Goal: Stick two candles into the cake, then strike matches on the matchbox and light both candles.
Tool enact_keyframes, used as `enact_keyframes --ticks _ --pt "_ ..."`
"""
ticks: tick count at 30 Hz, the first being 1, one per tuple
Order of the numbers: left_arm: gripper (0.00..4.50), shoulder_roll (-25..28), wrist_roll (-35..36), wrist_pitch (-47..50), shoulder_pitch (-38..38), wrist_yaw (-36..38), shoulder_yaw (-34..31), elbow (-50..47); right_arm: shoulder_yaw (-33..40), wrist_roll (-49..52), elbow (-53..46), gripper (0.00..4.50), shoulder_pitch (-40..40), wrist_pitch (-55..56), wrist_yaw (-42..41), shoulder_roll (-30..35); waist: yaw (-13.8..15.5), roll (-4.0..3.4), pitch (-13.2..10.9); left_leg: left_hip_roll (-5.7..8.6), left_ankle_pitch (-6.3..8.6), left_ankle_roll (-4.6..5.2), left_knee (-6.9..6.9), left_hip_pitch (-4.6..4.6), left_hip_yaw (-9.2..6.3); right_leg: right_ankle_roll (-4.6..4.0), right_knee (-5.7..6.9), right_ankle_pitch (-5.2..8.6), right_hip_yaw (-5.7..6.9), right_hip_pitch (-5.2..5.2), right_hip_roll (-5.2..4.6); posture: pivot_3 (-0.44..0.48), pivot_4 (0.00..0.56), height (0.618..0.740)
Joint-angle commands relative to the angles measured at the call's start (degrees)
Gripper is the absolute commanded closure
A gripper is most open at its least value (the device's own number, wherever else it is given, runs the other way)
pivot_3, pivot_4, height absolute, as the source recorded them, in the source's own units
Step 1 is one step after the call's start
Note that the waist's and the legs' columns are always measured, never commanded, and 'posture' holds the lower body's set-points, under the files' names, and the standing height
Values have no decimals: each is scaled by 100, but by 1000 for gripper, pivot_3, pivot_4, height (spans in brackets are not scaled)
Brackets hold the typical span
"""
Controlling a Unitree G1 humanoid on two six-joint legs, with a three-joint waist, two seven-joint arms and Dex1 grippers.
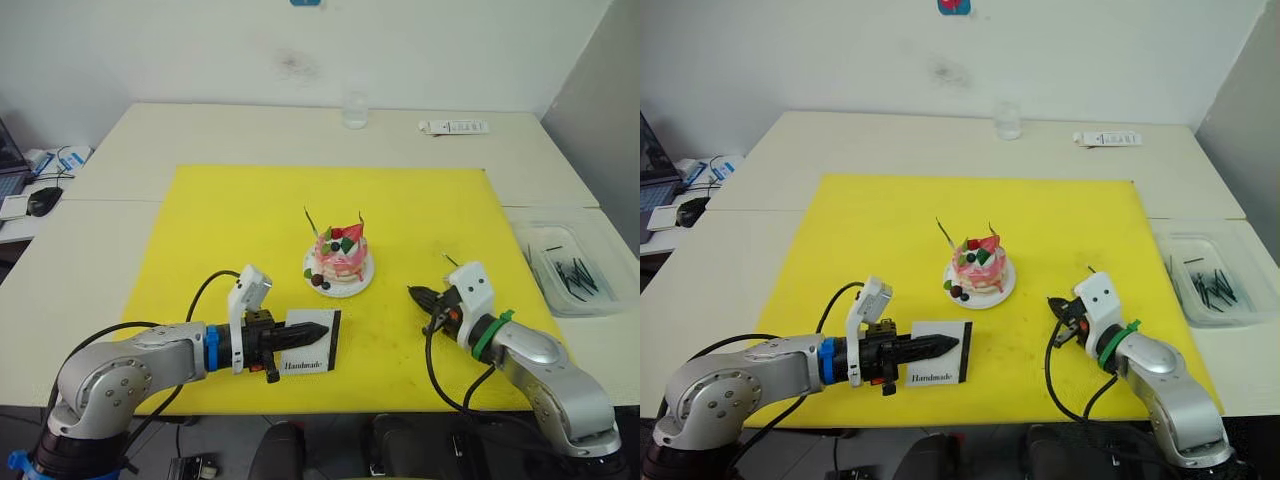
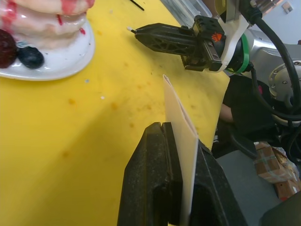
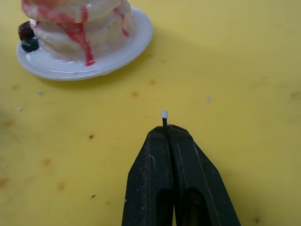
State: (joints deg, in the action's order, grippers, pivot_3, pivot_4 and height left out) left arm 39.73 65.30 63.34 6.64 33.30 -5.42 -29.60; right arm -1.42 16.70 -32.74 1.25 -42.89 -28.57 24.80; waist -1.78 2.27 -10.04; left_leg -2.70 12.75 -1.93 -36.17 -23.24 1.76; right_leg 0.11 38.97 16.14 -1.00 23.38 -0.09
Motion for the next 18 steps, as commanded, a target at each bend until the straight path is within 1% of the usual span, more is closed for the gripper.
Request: enact_keyframes --ticks 1,3,5,7,11,15,18 --pt "4500 1 93 -42 137 58 -14 -92 -1 231 -546 4481 63 258 -411 311 11 0 0 0 0 0 0 1 -4 0 0 0 3 -2 1 0 150 740" --pt "4500 -41 36 -74 202 6 9 -50 28 394 -784 4481 65 323 -709 562 15 0 0 2 0 0 -1 2 -2 0 -1 0 2 -5 1 0 150 740" --pt "4500 -266 363 104 408 -373 -51 144 5 481 -1069 4481 230 415 -1140 1042 21 -2 -1 3 0 0 -4 3 -1 1 -4 0 1 -10 1 0 150 740" --pt "4500 -416 641 263 582 -604 -62 265 -36 566 -1234 4481 470 461 -1444 1403 18 2 -2 8 0 0 -10 1 1 2 -5 0 2 -13 0 0 150 740" --pt "4500 -540 919 416 766 -837 -15 369 -240 600 -1241 4481 911 622 -1766 1718 15 6 -1 4 0 0 -18 2 -3 3 -4 -1 3 -17 1 0 150 740" --pt "4500 -584 995 464 915 -938 26 471 -568 402 -1155 4481 1270 556 -1928 2013 18 6 -2 3 0 0 -18 2 -8 3 -2 -1 7 -17 4 0 150 740" --pt "4500 -603 953 466 991 -926 75 493 -887 190 -1114 4481 1495 609 -1901 2079 17 7 -2 4 0 0 -18 2 -6 3 -2 -1 4 -17 3 0 150 740"
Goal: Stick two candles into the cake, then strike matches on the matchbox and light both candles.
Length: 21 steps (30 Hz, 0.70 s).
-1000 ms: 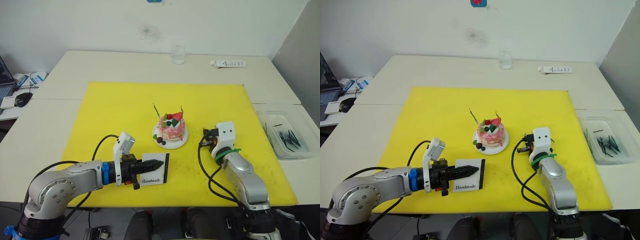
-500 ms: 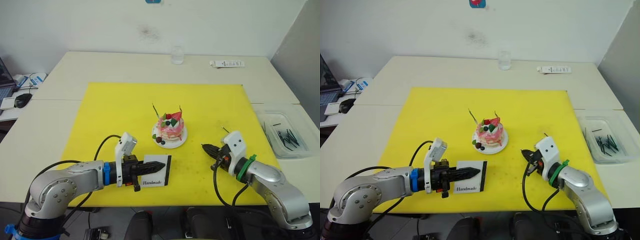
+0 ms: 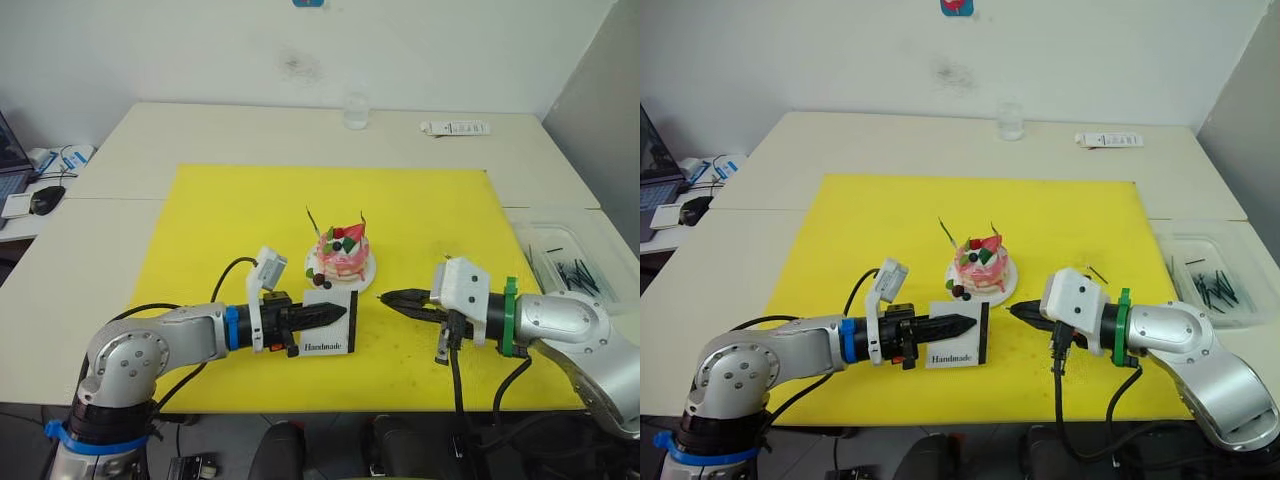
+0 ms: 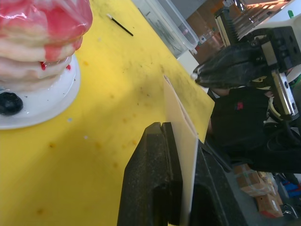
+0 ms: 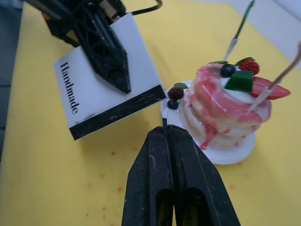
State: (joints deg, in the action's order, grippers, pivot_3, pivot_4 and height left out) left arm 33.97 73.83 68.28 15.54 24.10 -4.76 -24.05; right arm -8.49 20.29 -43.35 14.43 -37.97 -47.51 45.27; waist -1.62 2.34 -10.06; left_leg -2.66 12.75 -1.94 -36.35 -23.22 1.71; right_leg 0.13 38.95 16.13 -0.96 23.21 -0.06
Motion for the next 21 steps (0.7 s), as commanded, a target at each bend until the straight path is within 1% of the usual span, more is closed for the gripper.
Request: enact_keyframes --ticks 1,12,21 --pt "4500 -36 90 -27 111 -6 20 -59 -259 -223 -38 4481 236 124 25 10 1 0 0 0 0 0 0 0 1 0 0 0 -1 0 0 0 150 740" --pt "4500 -92 -103 -97 106 54 90 -21 -615 -611 259 4481 484 364 133 -212 5 0 0 0 -2 -3 -4 -1 -1 0 3 0 1 0 -2 0 150 740" --pt "4500 -204 -210 -167 100 121 103 -73 -913 -932 547 4481 563 695 15 -320 6 0 0 0 -2 -3 -9 -2 0 0 4 0 0 -1 -2 0 150 740"
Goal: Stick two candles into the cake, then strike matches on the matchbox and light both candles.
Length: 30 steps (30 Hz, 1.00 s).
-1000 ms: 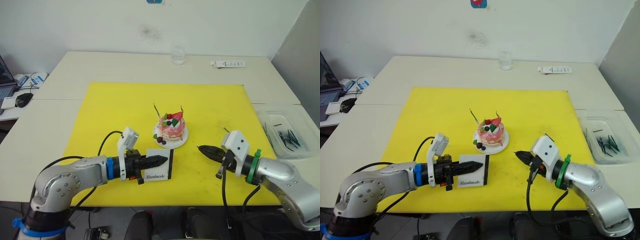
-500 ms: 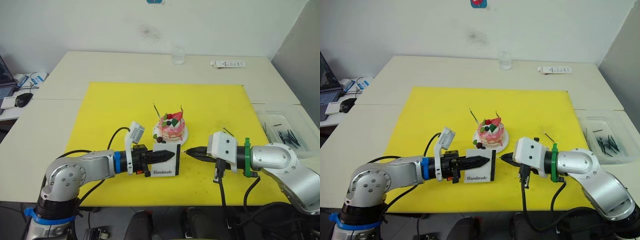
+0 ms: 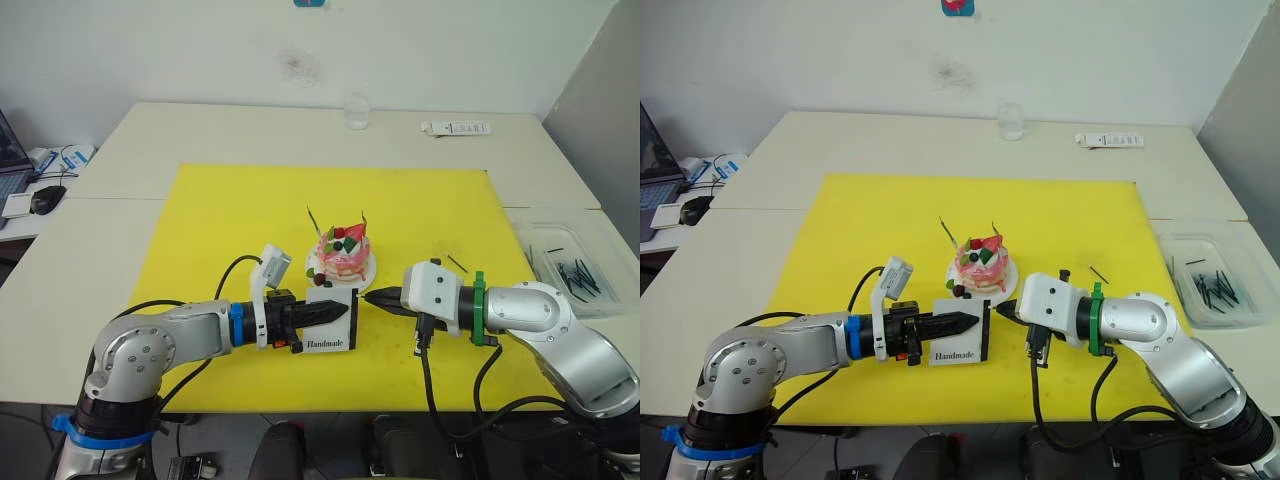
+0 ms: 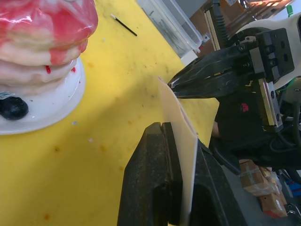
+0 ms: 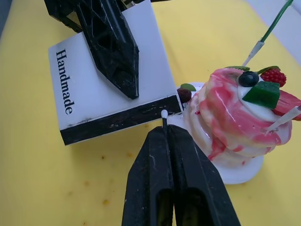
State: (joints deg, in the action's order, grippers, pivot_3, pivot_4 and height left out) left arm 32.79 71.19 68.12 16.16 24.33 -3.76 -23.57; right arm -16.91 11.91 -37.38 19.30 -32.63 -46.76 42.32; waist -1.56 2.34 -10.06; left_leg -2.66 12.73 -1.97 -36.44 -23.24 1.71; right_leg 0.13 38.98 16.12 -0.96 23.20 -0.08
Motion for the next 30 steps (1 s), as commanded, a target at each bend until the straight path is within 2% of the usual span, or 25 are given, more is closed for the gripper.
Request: enact_keyframes --ticks 1,4,8,10,13,19,30 --pt "4500 -107 25 -176 45 109 2 -133 -108 -116 -46 4481 70 188 -89 -22 0 0 0 0 0 0 0 0 0 0 0 0 0 0 0 0 150 740" --pt "4500 -174 -77 -259 63 140 -10 -168 -169 -174 -43 4481 40 263 -183 -16 0 0 0 0 0 0 0 1 0 0 1 0 0 0 0 0 150 740" --pt "4500 -62 -1243 -1138 421 401 147 -162 -188 -66 -218 4481 -99 404 -489 114 10 0 0 1 0 0 -1 0 -3 0 1 0 4 0 0 0 150 740" --pt "4500 24 -1588 -1403 610 482 108 -31 -104 -25 -292 4481 -180 431 -594 198 19 0 0 4 0 0 -2 -1 -4 -1 1 -1 5 -1 3 0 150 740" --pt "4500 239 -1325 -1313 761 650 -256 -88 39 12 -328 4481 -261 425 -617 261 -5 0 0 2 0 0 -6 0 4 0 0 0 -2 -2 2 0 150 740" --pt "4500 677 -722 -745 197 940 -265 -551 255 121 -280 4481 -78 97 -223 -94 -9 0 0 -5 0 -1 -5 -1 1 0 1 0 1 0 0 0 150 740" --pt "4500 222 -847 -601 114 554 14 -321 337 152 -336 4481 -20 -69 -108 -108 10 0 0 -1 0 0 -39 -11 0 13 4 -9 1 -5 -3 0 150 740"
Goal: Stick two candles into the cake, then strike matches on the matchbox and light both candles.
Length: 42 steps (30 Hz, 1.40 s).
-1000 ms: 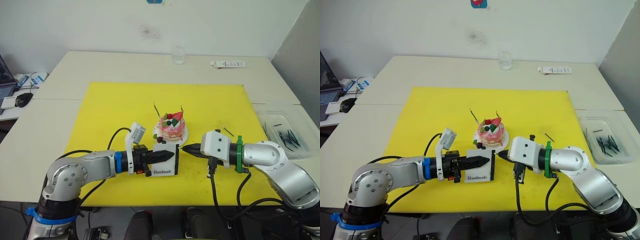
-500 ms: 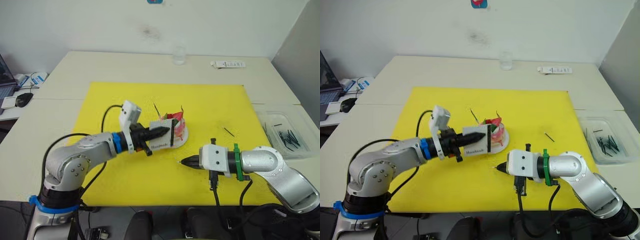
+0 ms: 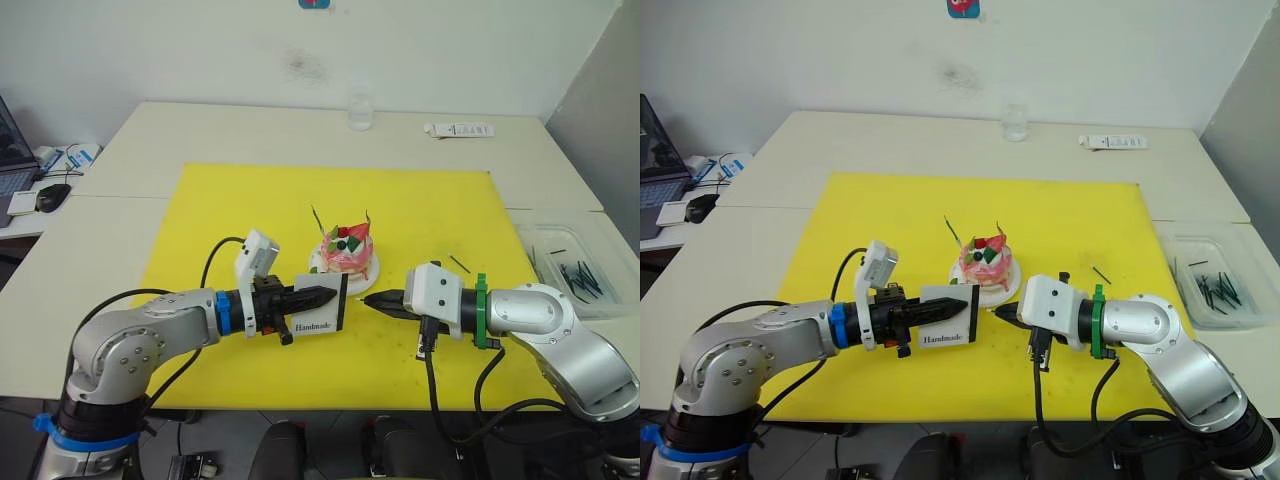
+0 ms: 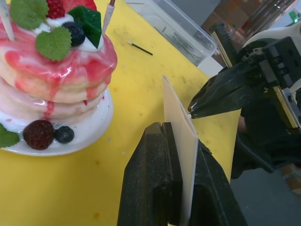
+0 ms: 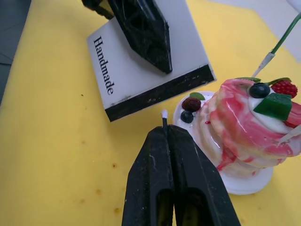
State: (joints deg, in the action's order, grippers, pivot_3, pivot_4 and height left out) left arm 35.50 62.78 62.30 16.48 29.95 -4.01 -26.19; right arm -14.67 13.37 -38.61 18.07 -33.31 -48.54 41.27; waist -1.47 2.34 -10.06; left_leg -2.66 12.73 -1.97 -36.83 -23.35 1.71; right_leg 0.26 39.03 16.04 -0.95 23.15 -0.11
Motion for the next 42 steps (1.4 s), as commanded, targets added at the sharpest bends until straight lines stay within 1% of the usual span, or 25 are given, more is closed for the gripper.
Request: enact_keyframes --ticks 1,4,7,10,14,16,21,24,26,27,29,35,42 --pt "4500 -59 -38 -39 81 6 72 -67 92 -34 -202 4481 109 -6 99 1 0 0 0 0 0 0 -1 -1 0 1 0 -1 -1 0 0 0 150 740" --pt "4500 -67 -156 -90 77 36 157 -86 117 -108 -169 4481 71 -74 236 -25 0 0 0 0 0 0 -2 -1 -2 1 0 -1 0 0 0 0 150 740" --pt "4500 12 -400 -203 -29 180 297 -171 430 -23 -47 4481 -298 -305 583 -161 2 0 0 0 0 0 -1 -2 -3 1 0 -1 1 1 0 0 150 740" --pt "4500 -22 -467 -219 -102 208 327 -247 757 -78 228 4481 -773 -395 1093 -490 7 1 1 -1 0 0 -2 -6 -2 1 -1 -1 0 3 0 0 150 740" --pt "4500 -78 -440 -196 -115 156 311 -289 1194 -76 586 4481 -1307 -491 1913 -1245 6 0 1 0 0 0 -4 -9 1 1 1 -1 -3 5 -2 0 150 740" --pt "4500 -75 -455 -193 -104 169 339 -296 1243 -150 762 4481 -1448 -399 2164 -1498 2 -1 1 -1 0 0 -6 -8 -1 0 4 -2 -2 5 -2 0 150 740" --pt "4500 -67 -467 -168 -23 197 391 -290 1123 -416 1190 4481 -1615 9 2395 -1698 -8 -1 1 0 0 0 -6 -6 1 0 5 -5 -3 6 2 0 150 740" --pt "4500 -55 -472 -149 28 207 388 -257 1093 -453 1347 3810 -1680 151 2416 -1761 -8 -1 1 0 0 0 -5 -7 1 0 3 -5 -4 6 5 0 150 740" --pt "4500 -51 -468 -129 58 207 381 -250 1056 -496 1434 3067 -1725 323 2374 -1750 -8 0 1 0 0 0 -5 -7 -1 0 3 -5 -2 6 5 0 150 740" --pt "4500 -46 -463 -116 77 211 371 -238 1041 -517 1475 2815 -1734 413 2360 -1754 -8 0 1 0 0 1 -5 -7 0 0 3 -5 -2 5 6 0 150 740" --pt "4500 -45 -442 -88 106 205 356 -241 1044 -482 1547 2121 -1780 561 2279 -1782 -13 -1 1 -1 0 1 -5 -7 0 0 3 -5 -3 6 6 0 150 740" --pt "4500 -93 -399 -17 165 152 323 -267 1083 -507 1823 2121 -1844 1143 2238 -1934 -15 0 1 -3 0 1 -4 -6 -3 0 3 -5 -1 5 10 0 150 740" --pt "4500 -99 -370 -1 152 122 311 -293 1019 -565 1958 2121 -1910 1360 2183 -1947 -17 -1 1 -4 0 1 -5 -5 -2 0 4 -5 -4 5 11 0 150 740"
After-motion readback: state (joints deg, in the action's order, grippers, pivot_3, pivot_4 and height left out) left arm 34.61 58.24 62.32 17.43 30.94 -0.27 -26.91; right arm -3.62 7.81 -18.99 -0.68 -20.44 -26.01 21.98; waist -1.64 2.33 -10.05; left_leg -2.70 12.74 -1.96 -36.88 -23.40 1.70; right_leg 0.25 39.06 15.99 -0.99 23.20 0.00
